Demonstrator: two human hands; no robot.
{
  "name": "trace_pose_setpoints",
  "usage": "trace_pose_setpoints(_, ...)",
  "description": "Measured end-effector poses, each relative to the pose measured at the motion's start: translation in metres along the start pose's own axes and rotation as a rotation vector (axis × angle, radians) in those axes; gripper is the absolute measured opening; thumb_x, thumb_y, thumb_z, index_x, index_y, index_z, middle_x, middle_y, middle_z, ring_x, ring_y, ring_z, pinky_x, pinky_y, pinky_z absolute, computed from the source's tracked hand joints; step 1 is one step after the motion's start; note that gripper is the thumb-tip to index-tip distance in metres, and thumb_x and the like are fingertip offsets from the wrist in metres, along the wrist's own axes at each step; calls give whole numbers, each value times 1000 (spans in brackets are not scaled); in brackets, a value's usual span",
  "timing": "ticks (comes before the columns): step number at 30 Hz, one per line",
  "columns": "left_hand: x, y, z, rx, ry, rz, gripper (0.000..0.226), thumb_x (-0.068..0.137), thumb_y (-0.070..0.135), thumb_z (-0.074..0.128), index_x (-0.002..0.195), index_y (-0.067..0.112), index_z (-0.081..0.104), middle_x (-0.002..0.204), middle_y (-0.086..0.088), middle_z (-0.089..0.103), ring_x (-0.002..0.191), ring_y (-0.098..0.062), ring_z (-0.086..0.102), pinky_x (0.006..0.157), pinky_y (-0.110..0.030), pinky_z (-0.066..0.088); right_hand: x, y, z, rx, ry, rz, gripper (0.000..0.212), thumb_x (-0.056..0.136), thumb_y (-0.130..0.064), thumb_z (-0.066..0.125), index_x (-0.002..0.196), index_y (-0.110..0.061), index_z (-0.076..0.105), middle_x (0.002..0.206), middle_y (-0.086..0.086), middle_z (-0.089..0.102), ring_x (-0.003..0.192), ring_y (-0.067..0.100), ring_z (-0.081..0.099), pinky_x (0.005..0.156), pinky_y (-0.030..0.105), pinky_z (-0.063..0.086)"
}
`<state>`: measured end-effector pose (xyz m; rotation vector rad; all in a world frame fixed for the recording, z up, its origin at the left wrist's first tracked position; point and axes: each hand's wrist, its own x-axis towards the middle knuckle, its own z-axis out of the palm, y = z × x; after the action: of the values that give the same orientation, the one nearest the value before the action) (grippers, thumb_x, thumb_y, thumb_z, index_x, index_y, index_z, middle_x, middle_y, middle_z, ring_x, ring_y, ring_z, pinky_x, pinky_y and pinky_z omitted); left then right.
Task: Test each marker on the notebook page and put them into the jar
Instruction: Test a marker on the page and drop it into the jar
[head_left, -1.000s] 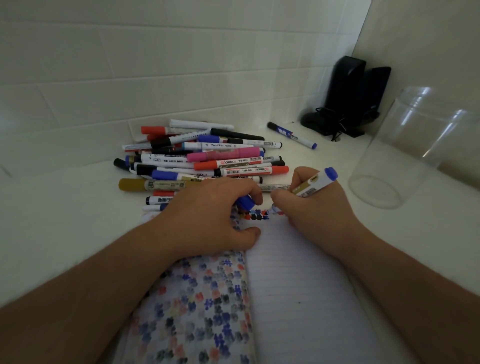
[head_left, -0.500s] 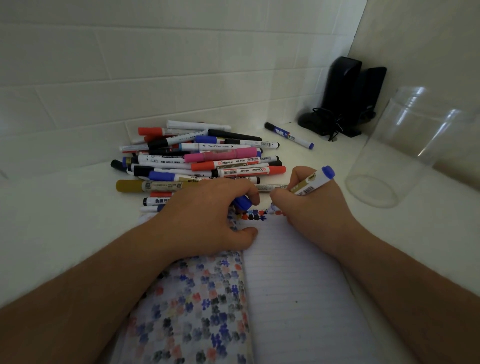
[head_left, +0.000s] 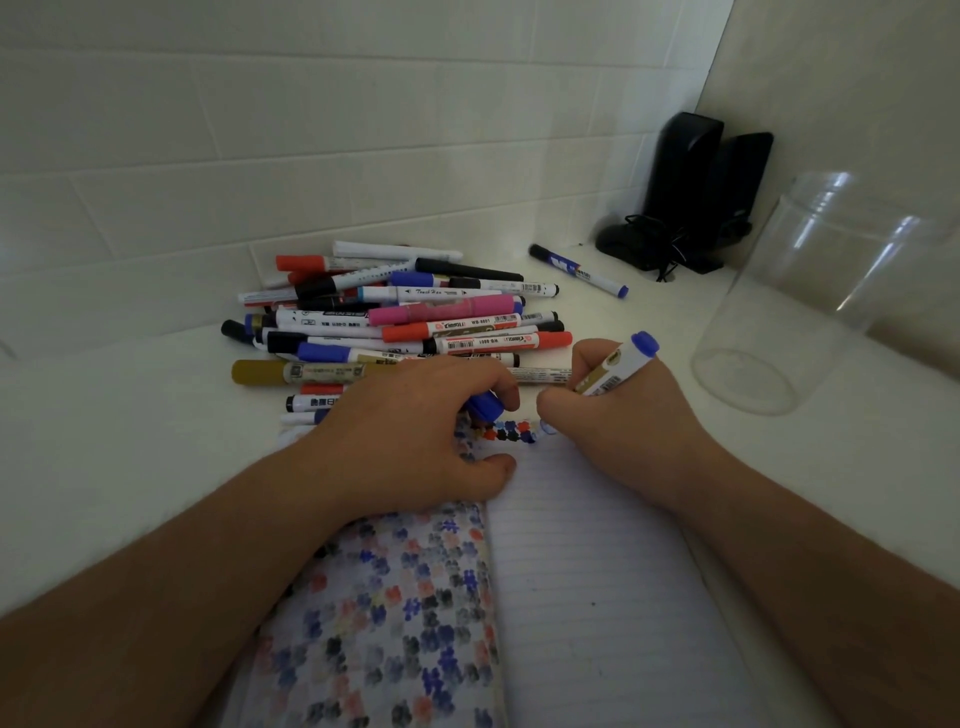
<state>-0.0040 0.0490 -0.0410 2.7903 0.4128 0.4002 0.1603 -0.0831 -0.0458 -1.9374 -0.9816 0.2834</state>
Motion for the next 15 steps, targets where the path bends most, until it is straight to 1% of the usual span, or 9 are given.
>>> trace_pose_setpoints(3,0,1,-1,9,-1,-5,47,75,64,67,117,52,50,107,26,56,93,1,54,81,-27,53,0,-1,1,6,-11,3,31,76,-15,76,66,-20,47,58,-2,43,55,11,41,54,25,40)
trace_pose_setpoints(6,-1,2,-1,23,-2,-1,40,82,63,62,119,51,50,109,26,56,94,2,53,80,-26,52,-1,-3,-2,37,-18,-21,31,78,-14,76,67,-19,48,55,-7,45,51,6,42,51,20,40)
trace_pose_setpoints(8,-2,3,-1,25,21,6,27,95,55,50,122,50,50,112,24,57,95,1,54,81,-30,54,-1,-6,-8,190,10,-43,29,82,-12,77,71,-16,50,54,-9,50,47,4,47,47,18,41)
trace_pose_setpoints(9,-3,4,-1,5,37,-3,25,101,50,41,124,49,50,114,23,57,97,1,54,82,-33,53,-1,-7,-13,297,37,-55,29,84,-11,77,73,-15,51,56,-6,52,46,6,47,45,20,40)
trace_pose_setpoints(11,-3,6,-2,-46,90,-21,33,105,44,29,131,44,49,120,22,57,103,-2,54,87,-35,52,-2,-10,-23,524,46,-67,30,86,-9,79,75,-15,52,58,1,52,44,10,43,41,23,37)
trace_pose_setpoints(12,-2,8,-4,-91,124,-30,37,104,44,27,135,42,48,121,21,57,105,-2,55,88,-34,52,-4,-11,-28,635,6,-66,27,85,-10,79,77,-14,54,58,3,51,44,11,40,41,23,35)
trace_pose_setpoints(13,-3,10,-5,-158,157,-50,37,102,45,28,135,43,46,119,22,58,102,-1,57,86,-32,53,-5,-11,-30,726,-46,-59,22,82,-14,78,78,-14,57,58,4,49,44,13,37,41,22,33)
trace_pose_setpoints(14,-3,12,-6,-246,196,-71,32,101,45,33,130,45,45,112,21,60,95,-1,59,81,-31,54,-7,-12,-33,785,-88,-41,17,79,-18,77,79,-14,60,59,6,46,46,14,35,41,22,32)
trace_pose_setpoints(15,-3,13,-7,-335,230,-88,22,100,42,39,120,48,45,103,18,62,88,-4,61,74,-30,54,-7,-12,-35,822,-113,-6,14,78,-20,77,78,-16,64,60,8,45,49,16,35,41,22,32)
